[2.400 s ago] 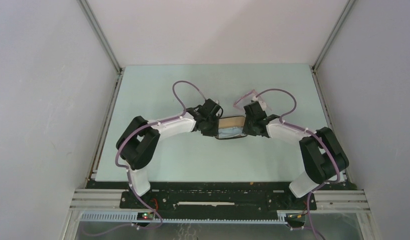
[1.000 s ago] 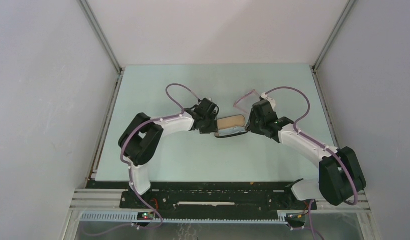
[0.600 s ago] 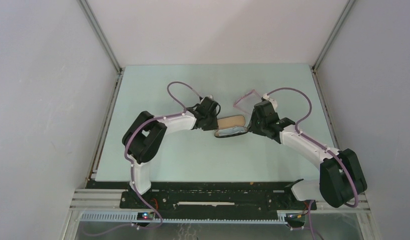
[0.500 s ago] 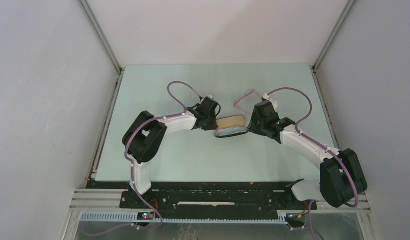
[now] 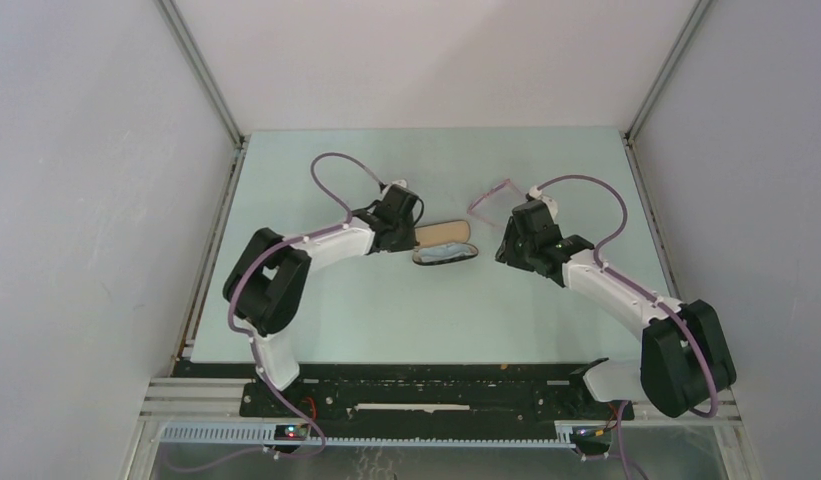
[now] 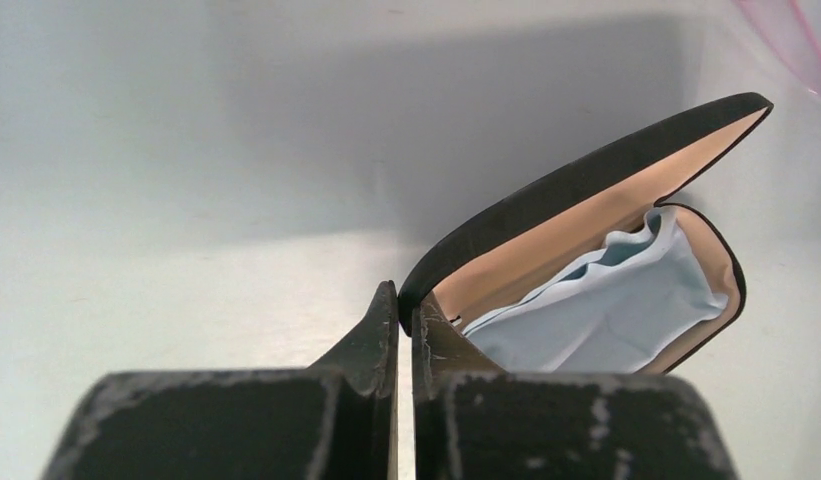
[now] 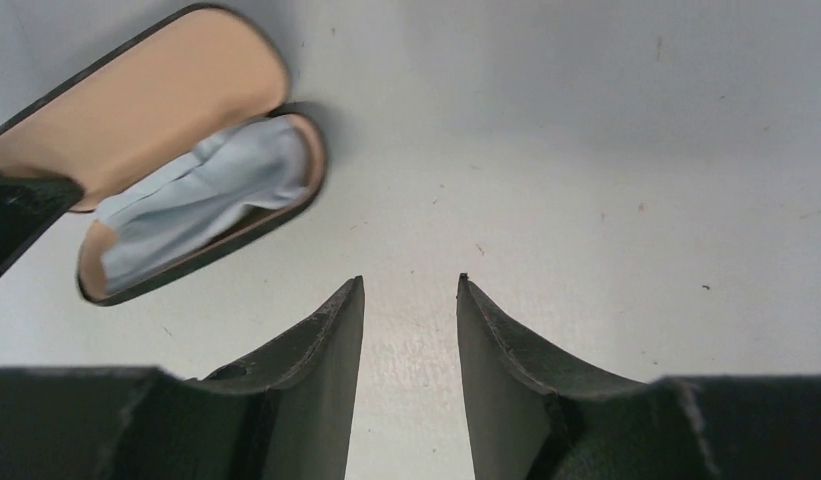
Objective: Organize the sunglasses
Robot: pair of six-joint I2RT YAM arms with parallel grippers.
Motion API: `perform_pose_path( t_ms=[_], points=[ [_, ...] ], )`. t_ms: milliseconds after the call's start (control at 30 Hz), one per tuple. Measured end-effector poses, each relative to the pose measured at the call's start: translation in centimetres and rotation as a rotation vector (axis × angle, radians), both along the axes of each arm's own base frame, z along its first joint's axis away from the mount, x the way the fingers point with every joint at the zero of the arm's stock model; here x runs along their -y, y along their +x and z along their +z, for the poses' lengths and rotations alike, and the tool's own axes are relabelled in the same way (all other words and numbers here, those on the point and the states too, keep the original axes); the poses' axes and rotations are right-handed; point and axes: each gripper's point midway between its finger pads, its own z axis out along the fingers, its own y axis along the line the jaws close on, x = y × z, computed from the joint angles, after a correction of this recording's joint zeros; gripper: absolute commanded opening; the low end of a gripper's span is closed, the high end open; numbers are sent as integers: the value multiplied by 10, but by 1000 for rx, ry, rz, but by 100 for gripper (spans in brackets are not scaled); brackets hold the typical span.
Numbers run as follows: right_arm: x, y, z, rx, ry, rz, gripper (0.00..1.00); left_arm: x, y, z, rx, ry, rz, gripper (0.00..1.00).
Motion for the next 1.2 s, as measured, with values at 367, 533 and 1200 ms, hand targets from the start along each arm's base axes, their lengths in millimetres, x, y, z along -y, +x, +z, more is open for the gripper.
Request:
perform_pose_path(
  t_ms=[367, 533, 1200],
  points=[
    [25, 24, 1, -13, 3, -96, 48, -116, 22, 14, 9, 115, 179, 0],
    [12, 58, -2, -28, 4, -84, 55, -162, 31, 19, 18, 160, 281, 0],
    [-16, 143, -34, -87, -43, 198, 69, -211, 26, -2, -73, 204, 411, 55]
  ],
)
